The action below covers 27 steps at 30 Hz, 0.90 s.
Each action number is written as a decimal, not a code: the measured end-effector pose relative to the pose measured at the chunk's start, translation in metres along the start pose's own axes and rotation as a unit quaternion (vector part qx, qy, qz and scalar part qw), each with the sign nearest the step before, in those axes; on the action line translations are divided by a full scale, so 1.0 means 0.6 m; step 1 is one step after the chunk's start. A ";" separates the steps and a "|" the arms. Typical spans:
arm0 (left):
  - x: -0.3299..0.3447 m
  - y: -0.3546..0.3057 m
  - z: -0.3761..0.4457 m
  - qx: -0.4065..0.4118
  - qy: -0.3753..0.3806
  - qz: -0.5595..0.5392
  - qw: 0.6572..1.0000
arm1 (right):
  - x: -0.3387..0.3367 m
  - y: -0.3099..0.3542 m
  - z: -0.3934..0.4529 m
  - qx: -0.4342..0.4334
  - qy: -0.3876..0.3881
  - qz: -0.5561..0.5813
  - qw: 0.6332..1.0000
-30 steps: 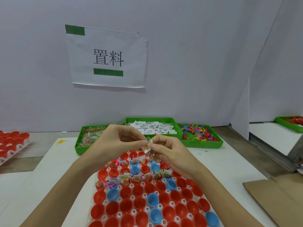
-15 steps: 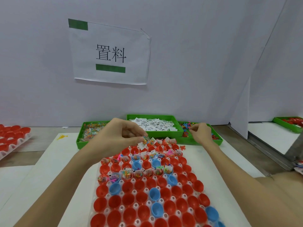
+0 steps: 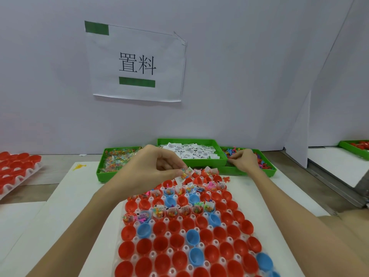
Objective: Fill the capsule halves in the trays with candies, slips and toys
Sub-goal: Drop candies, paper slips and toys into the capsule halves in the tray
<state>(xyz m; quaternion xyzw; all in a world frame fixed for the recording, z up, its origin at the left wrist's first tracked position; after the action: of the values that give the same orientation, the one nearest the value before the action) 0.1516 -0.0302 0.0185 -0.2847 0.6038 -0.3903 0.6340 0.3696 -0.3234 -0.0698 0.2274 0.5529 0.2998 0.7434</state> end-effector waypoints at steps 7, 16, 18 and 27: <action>0.019 -0.007 -0.001 0.011 -0.019 0.020 1.000 | -0.043 0.014 -0.066 -0.045 -0.062 0.173 0.982; 0.065 -0.039 -0.017 0.072 -0.073 -0.013 0.995 | -0.081 0.153 -0.245 -0.156 0.056 0.319 0.933; 0.083 -0.046 -0.023 0.091 -0.068 -0.008 0.993 | -0.074 0.174 -0.278 -0.181 0.101 0.293 0.933; 0.119 -0.047 -0.029 0.102 -0.086 -0.004 0.991 | -0.084 0.179 -0.308 -0.207 0.159 0.269 0.927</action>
<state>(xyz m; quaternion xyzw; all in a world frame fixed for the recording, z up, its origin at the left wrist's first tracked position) 0.1275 -0.1029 0.0012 -0.2533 0.5034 -0.4261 0.7077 0.1608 -0.2803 -0.0161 0.1584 0.5075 0.6286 0.5677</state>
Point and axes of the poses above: each hand's wrist, its own z-axis towards the middle knuckle, its own x-axis out of the palm, y = z × x, the point moved 6 cm from there along z, towards the middle knuckle, and after that the axes turned 13 degrees about -x, right-handed, at the moved point
